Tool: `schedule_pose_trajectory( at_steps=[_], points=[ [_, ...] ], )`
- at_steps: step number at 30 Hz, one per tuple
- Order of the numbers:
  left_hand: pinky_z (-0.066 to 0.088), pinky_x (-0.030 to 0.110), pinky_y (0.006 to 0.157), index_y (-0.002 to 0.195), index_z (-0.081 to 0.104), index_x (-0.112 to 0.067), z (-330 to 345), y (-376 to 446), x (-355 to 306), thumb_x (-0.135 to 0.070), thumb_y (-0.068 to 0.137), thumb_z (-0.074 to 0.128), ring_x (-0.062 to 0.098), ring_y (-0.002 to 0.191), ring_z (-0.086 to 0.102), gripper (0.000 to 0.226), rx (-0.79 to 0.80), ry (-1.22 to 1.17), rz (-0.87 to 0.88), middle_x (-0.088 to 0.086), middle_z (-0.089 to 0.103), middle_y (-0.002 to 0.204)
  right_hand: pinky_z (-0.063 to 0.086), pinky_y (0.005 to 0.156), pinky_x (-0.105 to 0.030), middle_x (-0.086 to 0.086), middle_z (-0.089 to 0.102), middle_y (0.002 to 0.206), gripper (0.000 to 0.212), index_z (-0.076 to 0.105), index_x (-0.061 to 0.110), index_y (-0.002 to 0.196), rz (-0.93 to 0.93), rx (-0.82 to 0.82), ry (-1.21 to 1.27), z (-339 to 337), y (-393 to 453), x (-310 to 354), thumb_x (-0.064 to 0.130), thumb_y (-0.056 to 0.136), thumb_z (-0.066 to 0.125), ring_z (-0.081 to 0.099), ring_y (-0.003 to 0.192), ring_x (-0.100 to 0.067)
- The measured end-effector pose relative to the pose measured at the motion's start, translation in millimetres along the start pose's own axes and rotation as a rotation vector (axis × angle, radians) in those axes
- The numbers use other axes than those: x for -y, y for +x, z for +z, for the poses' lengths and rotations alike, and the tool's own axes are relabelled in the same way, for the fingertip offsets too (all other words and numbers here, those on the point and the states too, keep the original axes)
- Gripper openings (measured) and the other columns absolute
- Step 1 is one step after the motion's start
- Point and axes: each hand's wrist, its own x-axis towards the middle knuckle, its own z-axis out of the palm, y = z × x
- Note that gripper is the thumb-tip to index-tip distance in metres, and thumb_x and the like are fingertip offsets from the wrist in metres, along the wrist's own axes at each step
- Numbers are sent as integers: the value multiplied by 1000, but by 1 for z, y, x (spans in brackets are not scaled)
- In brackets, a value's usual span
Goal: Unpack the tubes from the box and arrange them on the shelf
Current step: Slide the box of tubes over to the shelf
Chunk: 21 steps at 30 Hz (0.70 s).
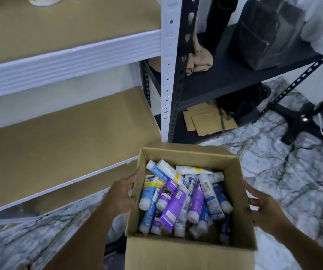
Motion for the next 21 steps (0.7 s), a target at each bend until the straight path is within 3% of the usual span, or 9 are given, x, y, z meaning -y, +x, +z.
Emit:
schedule_pose_trajectory(
  at_steps=[3, 5, 7, 9, 13, 16, 18, 21],
  points=[
    [41, -2, 78, 148, 32, -37, 2, 28, -5, 20, 70, 61, -29, 99, 52, 101, 50, -3, 9, -29, 62, 115, 58, 60, -40, 6, 77, 90, 89, 42, 59, 134, 59, -17, -4, -4, 12, -9, -10, 82, 60, 65, 61, -14],
    [47, 8, 87, 150, 32, -39, 3, 49, -6, 14, 72, 65, -18, 109, 57, 100, 106, 4, 39, -22, 62, 123, 61, 67, -51, 5, 76, 96, 90, 42, 63, 132, 75, -52, -7, -4, 12, -12, -9, 81, 62, 69, 72, -14],
    [51, 27, 98, 147, 38, -43, 7, 67, -2, 7, 72, 68, 3, 121, 59, 95, 166, 20, 53, -19, 62, 129, 62, 67, -45, 9, 75, 101, 94, 39, 66, 129, 67, -88, -32, -3, 10, -12, -8, 78, 66, 71, 80, -12],
    [50, 37, 101, 146, 41, -41, 12, 80, -6, 3, 73, 69, 10, 124, 59, 89, 222, 16, 60, -14, 62, 132, 62, 65, -36, 11, 73, 106, 97, 36, 69, 126, 66, -141, -37, -2, 8, -14, -9, 77, 69, 70, 84, -10],
    [53, 38, 99, 143, 44, -40, 34, 120, -12, 1, 82, 65, 9, 115, 62, 77, 255, 88, 46, -13, 63, 125, 61, 67, -35, 8, 75, 104, 98, 34, 81, 117, 134, -232, -1, 5, 13, -37, -1, 79, 71, 69, 81, -9],
    [54, 43, 97, 144, 42, -44, 55, 161, 0, 2, 78, 64, 13, 114, 65, 83, 361, 102, 90, -12, 65, 127, 61, 70, -31, 8, 73, 107, 98, 31, 83, 116, 194, -303, 23, 20, 24, -54, 1, 80, 71, 67, 83, -3],
    [55, 52, 92, 147, 37, -45, 68, 192, 20, 7, 76, 68, 18, 113, 67, 93, 463, 120, 126, -10, 65, 128, 59, 65, -25, 10, 73, 103, 104, 29, 85, 113, 245, -360, 6, 36, 36, -71, -3, 77, 70, 64, 73, 7],
    [56, 49, 92, 147, 28, -54, 94, 245, 55, 10, 77, 67, 11, 116, 64, 102, 515, 147, 138, -12, 66, 126, 59, 62, -28, 9, 74, 97, 105, 28, 80, 122, 323, -419, -46, 70, 65, -106, -4, 74, 68, 67, 72, 3]
  ],
)
